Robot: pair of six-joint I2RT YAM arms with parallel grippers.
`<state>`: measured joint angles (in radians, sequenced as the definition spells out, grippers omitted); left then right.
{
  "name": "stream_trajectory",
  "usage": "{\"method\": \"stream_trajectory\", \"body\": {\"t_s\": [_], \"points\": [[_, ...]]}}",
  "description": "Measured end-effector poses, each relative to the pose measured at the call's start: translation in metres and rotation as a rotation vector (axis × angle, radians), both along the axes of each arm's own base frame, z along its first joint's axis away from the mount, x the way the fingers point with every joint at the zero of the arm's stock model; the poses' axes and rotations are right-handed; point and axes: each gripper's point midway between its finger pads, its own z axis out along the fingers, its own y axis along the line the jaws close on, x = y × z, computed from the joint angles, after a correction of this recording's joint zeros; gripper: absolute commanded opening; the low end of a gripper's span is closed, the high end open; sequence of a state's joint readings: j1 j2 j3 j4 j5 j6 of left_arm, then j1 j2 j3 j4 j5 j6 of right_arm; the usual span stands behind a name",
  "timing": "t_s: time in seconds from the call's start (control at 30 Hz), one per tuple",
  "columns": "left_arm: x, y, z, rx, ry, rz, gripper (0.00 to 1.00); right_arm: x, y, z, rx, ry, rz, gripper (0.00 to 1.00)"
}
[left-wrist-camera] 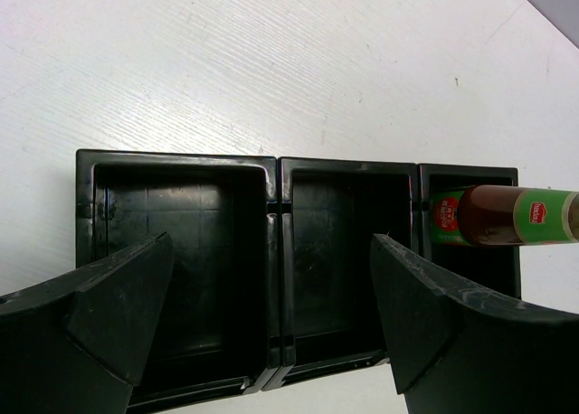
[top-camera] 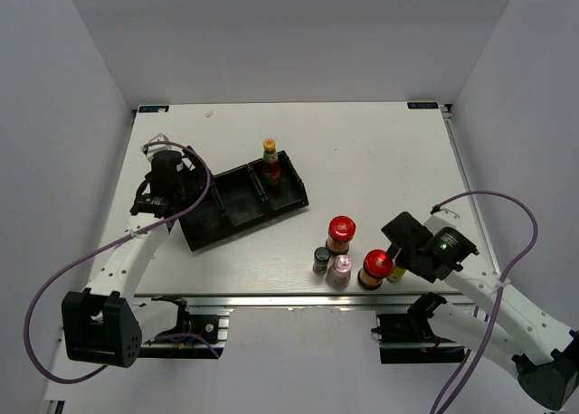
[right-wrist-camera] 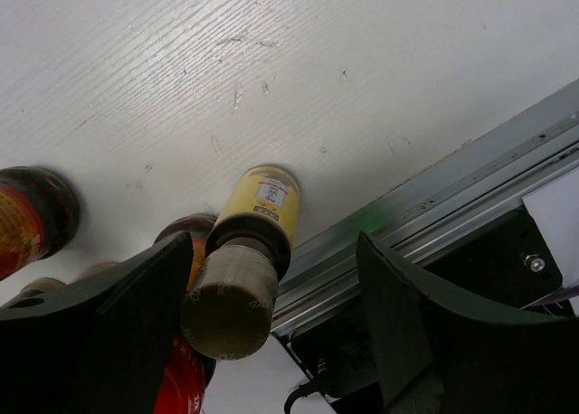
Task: Organize the condiment bottles
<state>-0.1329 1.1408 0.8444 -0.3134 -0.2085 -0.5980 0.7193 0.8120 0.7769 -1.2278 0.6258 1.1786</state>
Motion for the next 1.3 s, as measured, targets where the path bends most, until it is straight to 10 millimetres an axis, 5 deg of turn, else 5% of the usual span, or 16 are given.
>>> {"method": "stream_trajectory", "body": {"t_s": [0.53, 0.6, 1.0, 1.17, 1.3], "points": [[0.000, 0.000, 0.000, 0.001, 0.001, 0.001, 0.98, -0.001, 0.007, -0.013, 0.046, 0.001, 0.009, 0.53], [0.000, 0.000, 0.000, 0.001, 0.001, 0.001, 0.98, -0.001, 0.008, -0.013, 0.049, 0.001, 0.009, 0.42], [0.000, 0.001, 0.000, 0.002, 0.001, 0.003, 0.98, 0.002, 0.005, -0.012, 0.012, 0.003, 0.033, 0.13], [0.000, 0.002, 0.000, 0.005, 0.000, 0.008, 0.98, 0.013, 0.009, -0.003, -0.031, -0.009, 0.095, 0.10], [0.000, 0.002, 0.000, 0.007, 0.001, 0.011, 0.98, 0.042, 0.024, 0.018, -0.035, -0.107, 0.172, 0.08]]}}
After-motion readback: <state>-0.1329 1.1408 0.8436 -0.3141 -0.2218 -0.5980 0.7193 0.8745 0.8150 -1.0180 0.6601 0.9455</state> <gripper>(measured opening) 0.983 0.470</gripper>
